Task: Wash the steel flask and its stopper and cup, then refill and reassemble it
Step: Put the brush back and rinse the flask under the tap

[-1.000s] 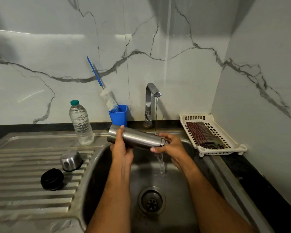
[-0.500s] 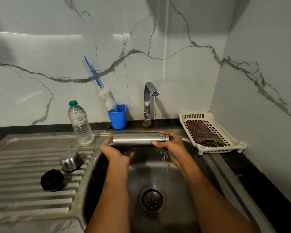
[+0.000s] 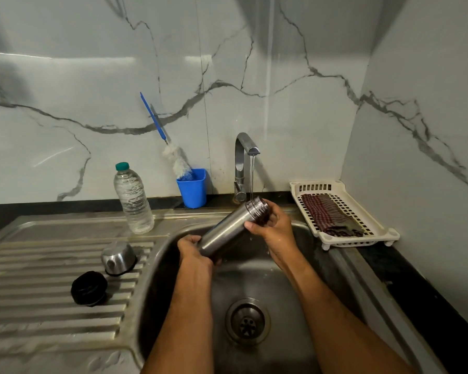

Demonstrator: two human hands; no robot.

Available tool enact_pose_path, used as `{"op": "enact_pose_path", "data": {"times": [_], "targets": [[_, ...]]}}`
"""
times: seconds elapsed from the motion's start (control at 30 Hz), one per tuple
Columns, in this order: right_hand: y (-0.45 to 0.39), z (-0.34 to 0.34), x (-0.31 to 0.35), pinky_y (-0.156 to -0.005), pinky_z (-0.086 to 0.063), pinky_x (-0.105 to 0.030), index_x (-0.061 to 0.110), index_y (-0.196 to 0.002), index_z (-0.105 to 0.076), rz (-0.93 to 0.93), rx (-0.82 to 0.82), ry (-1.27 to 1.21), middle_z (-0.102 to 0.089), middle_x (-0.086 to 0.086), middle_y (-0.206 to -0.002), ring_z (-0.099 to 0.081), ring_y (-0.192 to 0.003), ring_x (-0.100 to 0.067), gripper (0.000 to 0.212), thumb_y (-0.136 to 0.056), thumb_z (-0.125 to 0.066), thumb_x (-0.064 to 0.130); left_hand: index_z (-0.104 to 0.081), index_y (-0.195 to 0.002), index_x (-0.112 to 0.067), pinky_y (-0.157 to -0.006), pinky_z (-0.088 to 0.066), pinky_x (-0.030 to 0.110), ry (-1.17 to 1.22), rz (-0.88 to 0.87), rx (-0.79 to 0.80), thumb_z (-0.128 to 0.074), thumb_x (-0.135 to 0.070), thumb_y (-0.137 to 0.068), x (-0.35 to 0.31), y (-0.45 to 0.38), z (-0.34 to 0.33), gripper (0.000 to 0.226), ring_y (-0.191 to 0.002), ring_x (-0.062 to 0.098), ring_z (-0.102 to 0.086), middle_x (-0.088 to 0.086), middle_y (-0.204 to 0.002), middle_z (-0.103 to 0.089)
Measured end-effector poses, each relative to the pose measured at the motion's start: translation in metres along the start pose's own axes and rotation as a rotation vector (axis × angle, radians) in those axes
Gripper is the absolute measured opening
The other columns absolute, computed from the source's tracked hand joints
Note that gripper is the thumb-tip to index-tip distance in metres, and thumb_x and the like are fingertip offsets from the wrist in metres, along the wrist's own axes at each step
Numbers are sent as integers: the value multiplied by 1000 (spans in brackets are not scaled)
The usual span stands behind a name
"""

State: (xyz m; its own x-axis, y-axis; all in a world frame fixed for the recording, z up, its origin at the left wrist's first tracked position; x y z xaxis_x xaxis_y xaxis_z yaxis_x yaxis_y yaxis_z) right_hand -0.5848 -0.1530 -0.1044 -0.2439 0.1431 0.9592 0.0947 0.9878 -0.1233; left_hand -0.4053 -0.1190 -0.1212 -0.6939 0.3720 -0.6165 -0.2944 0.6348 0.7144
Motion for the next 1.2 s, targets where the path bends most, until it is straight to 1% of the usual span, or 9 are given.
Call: {"op": "enact_pose_path", "data": {"times": [0.1, 0.17, 0.33, 0.47, 0.67, 0.8, 0.93, 1.07, 1.2], "targets": [[2, -8, -3, -103, -53, -42, 33, -148, -41, 11, 56, 32, -54, -2, -141, -56, -126, -18, 88, -78, -80, -2, -56, -86, -7, -97, -51, 46, -44, 63, -4, -60, -25, -78, 9, 0, 0, 20, -89, 37, -53, 18, -93, -52], [4, -10, -1, -91, -58, -28, 38, -148, -33, 32, 61, 68, -50, 4, -141, -55, -122, -13, 94, -77, -83, 2, -55, -88, -5, -98, -49, 48, -69, 100, -11, -62, -22, -78, 15, 0, 1, 21, -98, 39, -51, 19, -96, -52], [8, -13, 7, -82, -46, -14, 35, -143, -37, 145, 25, 296, -51, 18, -126, -54, -110, -2, 92, -72, -88, 6, -61, -109, 0, -98, -42, 54, -216, 137, 48, -59, -19, -84, 23, -2, -7, 31, -113, 44, -53, 26, -115, -59], [4, -14, 8, -88, -45, -22, 26, -132, -49, 163, -31, 412, -61, 10, -121, -58, -107, -4, 76, -69, -90, 13, -58, -88, 4, -74, -44, 46, -384, 51, 175, -47, -9, -99, 26, -1, -19, 20, -78, 36, -55, 23, -86, -58], [2, -11, 1, -92, -51, -26, 25, -131, -60, 214, -44, 517, -68, 10, -116, -62, -106, -4, 74, -65, -93, 14, -69, -99, -1, -62, -46, 29, -830, -235, 436, -47, 18, -81, 27, -4, -41, 33, -71, 20, -61, 11, -77, -67], [0, -8, 2, -96, -53, -31, 25, -130, -60, 225, -68, 506, -69, 6, -117, -64, -110, -10, 72, -67, -92, 15, -66, -123, -16, -81, -52, 27, -1070, -583, 512, -80, -6, -81, 32, 2, -55, 45, -99, 16, -67, -1, -107, -72], [-3, -6, 0, -98, -51, -32, 24, -136, -55, 191, -47, 512, -66, 6, -124, -62, -114, -11, 75, -70, -90, 20, -61, -128, -14, -87, -50, 27, -1207, -876, 432, -82, -17, -82, 29, 3, -58, 51, -104, 17, -65, 3, -115, -69], [-6, -3, -9, -96, -52, -32, 23, -132, -54, 86, 4, 512, -66, 5, -122, -63, -114, -14, 73, -69, -92, 25, -65, -122, -10, -84, -52, 26, -1178, -937, 425, -79, -11, -84, 25, 2, -57, 41, -98, 18, -67, 0, -100, -66], [-7, 4, -11, -91, -56, -32, 20, -120, -63, 28, 18, 534, -72, 3, -111, -68, -104, -14, 64, -66, -94, 33, -66, -126, -13, -81, -51, 19, -1195, -872, 468, -85, -14, -78, 25, 0, -58, 51, -101, 15, -67, 5, -113, -72]]}}
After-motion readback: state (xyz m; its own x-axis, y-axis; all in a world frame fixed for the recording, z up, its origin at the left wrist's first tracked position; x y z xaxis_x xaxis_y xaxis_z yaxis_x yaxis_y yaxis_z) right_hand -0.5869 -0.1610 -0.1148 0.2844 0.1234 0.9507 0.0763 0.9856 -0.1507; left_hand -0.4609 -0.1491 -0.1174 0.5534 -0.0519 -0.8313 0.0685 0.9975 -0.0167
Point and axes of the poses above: each hand's wrist, its own y-axis away from the middle knuckle, its own z-axis out of the back of the hand, x = y × z, the point moved 4 cm from there along -y, towards the middle knuckle
